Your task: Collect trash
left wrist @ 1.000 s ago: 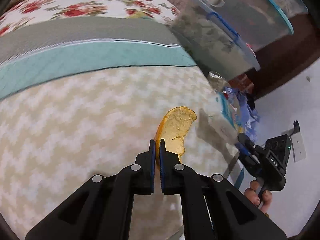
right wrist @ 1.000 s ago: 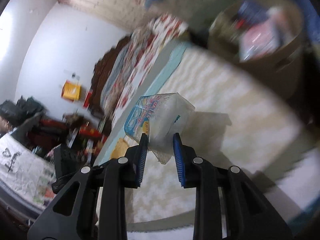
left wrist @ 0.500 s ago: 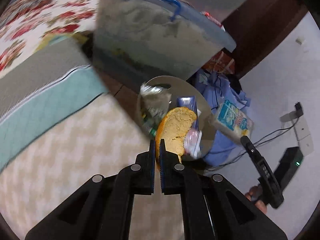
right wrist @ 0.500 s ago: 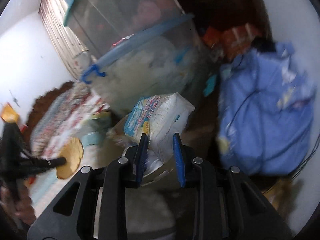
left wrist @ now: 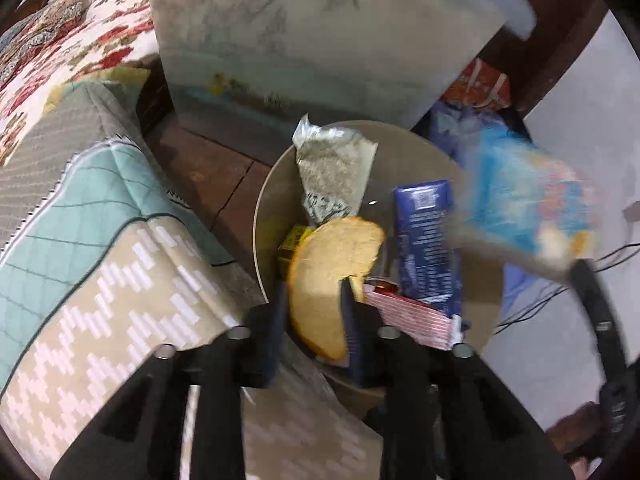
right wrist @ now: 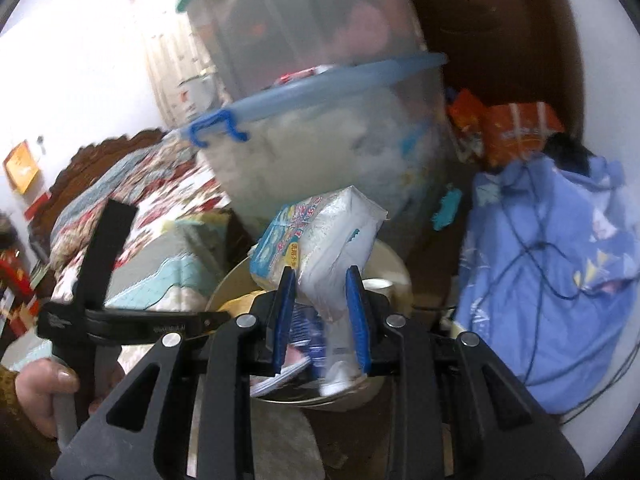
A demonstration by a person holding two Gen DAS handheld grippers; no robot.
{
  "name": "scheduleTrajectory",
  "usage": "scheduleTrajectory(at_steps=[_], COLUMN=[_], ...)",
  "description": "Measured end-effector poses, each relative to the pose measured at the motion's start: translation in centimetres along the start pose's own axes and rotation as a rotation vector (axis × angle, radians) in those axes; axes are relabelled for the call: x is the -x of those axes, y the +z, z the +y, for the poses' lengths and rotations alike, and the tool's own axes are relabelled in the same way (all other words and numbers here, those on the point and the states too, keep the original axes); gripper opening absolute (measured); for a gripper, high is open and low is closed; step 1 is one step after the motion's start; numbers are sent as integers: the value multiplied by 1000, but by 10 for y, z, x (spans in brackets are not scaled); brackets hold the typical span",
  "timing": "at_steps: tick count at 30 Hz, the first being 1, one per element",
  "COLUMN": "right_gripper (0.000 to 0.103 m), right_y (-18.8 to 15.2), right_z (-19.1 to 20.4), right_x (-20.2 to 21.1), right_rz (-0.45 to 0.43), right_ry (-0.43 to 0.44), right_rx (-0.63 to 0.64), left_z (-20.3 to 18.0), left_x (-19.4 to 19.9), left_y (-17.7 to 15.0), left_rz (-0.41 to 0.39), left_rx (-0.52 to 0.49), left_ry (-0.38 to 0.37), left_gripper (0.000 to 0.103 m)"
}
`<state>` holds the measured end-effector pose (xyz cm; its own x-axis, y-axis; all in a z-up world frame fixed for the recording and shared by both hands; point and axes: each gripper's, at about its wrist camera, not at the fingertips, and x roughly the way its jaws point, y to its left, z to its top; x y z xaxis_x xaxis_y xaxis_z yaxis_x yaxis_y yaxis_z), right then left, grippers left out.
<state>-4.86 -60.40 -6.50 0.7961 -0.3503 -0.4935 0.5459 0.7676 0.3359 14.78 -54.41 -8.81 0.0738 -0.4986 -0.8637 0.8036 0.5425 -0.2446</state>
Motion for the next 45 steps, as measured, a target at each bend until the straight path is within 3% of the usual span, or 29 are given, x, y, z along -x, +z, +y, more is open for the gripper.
scheduleTrajectory(at_steps=[2, 6, 10, 12, 13, 14, 19, 24, 29, 33, 38, 45], right_gripper=[29, 29, 31, 46, 74, 87, 86, 86, 87, 87, 92, 94], right_y=[-3, -9, -15, -16, -15, -15, -20, -37, -68, -90, -108, -116], right_z=[13, 37, 57, 58, 55, 54, 51, 46, 58, 73, 94, 119], right_x=[-6, -28, -59, -55, -46, -36, -2, 36, 68, 83, 106, 134], right_rz=[32, 133, 269, 262, 222, 175, 103, 91, 118, 158, 159, 127], right_ry=[0, -14, -11, -14, -17, -14, -16, 17, 44, 71, 62, 69], right_rx=[32, 107, 188, 186, 166, 155, 114, -44, -191, -235, -269, -246], left_z=[2, 10, 18, 19, 18, 18, 20, 26, 32, 35, 41, 49], left_x=[24, 58, 78, 87, 92, 100, 122, 146, 164, 181, 204, 227], left_y=[-4, -15, -31, -43, -49, -58, -93, -134, -171, -197, -223, -251], left_rz=[-67, -143, -155, -158, -162, -173, -192, -213, -211, -231, -272, -304], left_rx=[-1, 6, 34, 19, 8, -8, -39, -54, -53, -56, -48, -23], left_ry=[-14, -36, -69, -75, -68, -55, -2, 55, 100, 151, 253, 321], left_gripper=[44, 45, 45, 45, 48, 53, 58, 71, 84, 94, 94, 94])
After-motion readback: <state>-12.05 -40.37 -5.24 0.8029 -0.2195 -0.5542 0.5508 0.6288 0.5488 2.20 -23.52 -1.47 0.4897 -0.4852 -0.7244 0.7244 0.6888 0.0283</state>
